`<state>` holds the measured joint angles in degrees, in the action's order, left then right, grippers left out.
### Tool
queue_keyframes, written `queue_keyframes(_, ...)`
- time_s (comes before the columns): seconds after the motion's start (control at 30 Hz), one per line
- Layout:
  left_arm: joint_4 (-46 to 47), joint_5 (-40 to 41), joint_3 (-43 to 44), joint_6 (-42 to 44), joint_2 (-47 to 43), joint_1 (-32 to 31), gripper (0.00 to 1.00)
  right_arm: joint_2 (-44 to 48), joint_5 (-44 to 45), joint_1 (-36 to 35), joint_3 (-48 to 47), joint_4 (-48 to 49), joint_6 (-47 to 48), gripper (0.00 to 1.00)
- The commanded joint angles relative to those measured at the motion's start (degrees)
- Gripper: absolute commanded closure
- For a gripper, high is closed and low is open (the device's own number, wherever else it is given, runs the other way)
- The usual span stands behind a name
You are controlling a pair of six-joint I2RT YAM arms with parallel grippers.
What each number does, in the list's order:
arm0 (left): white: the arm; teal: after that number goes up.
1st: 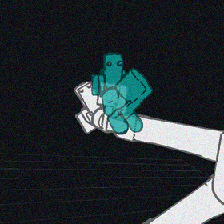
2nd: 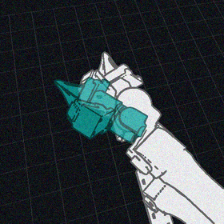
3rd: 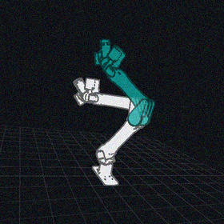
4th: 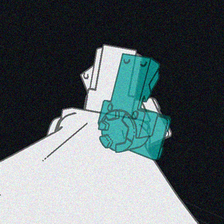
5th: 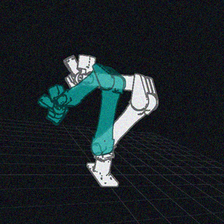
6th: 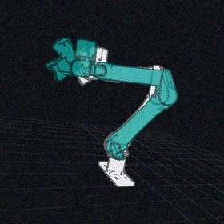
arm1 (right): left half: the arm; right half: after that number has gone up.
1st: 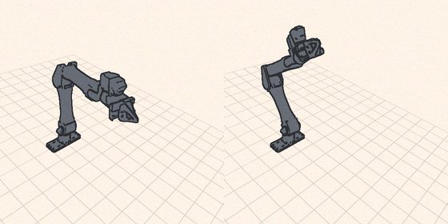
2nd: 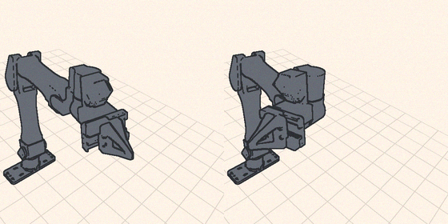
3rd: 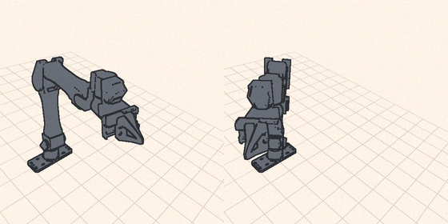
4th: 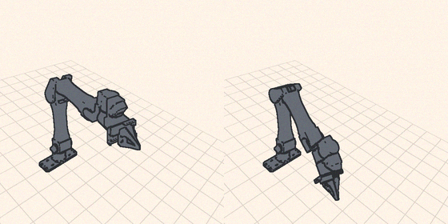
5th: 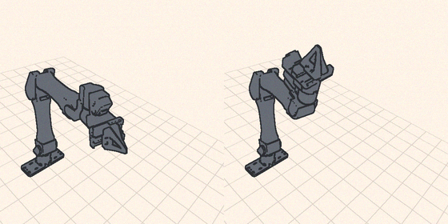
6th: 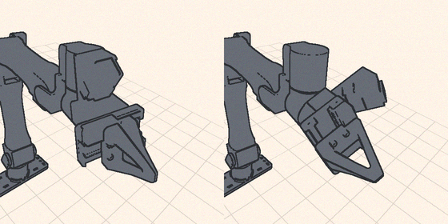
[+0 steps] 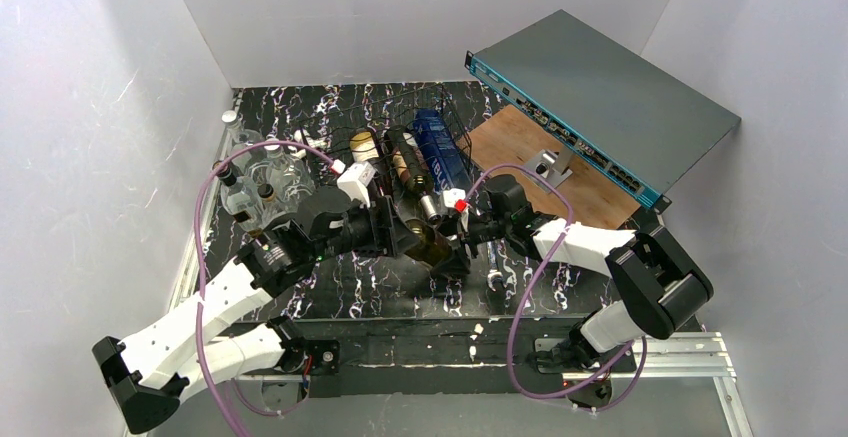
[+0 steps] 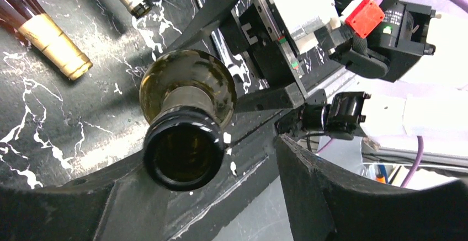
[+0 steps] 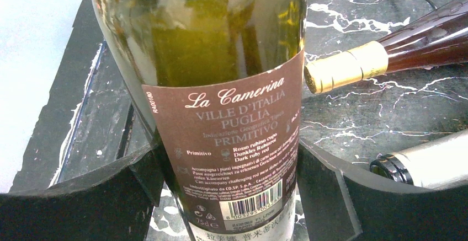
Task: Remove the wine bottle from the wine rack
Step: Pick up the wine bottle from the wine rack.
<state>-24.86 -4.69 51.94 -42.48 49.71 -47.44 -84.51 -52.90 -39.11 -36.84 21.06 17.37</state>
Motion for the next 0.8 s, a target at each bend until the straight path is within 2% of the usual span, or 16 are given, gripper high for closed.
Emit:
queue_keyframes(0.0,5.7,8.1,-1.7,-0.2,-1.4,-0.5,0.37,0.3,-3.8,0.0,-0.6,6.1,-1.2,0.62)
queue_keyframes(0.4,10.5,13.5,-4.8,-0.5,-2.3,-0.5,0.37,-0.2,-4.3,0.2,-0.7,5.7,-0.8,0.62)
queue_keyframes(0.5,12.1,13.3,-5.6,-1.1,-2.8,-0.6,0.51,-0.3,-3.7,0.2,-0.8,5.8,-1.1,0.62)
queue_keyframes(0.63,12.0,12.4,-6.2,-1.7,-2.9,-0.5,0.56,-0.5,-2.8,0.2,-0.7,6.5,-2.2,0.62)
queue_keyframes(0.77,12.3,12.9,-6.9,-1.9,-3.6,-0.6,0.81,-0.7,-2.5,0.4,-0.7,6.7,-2.6,0.62)
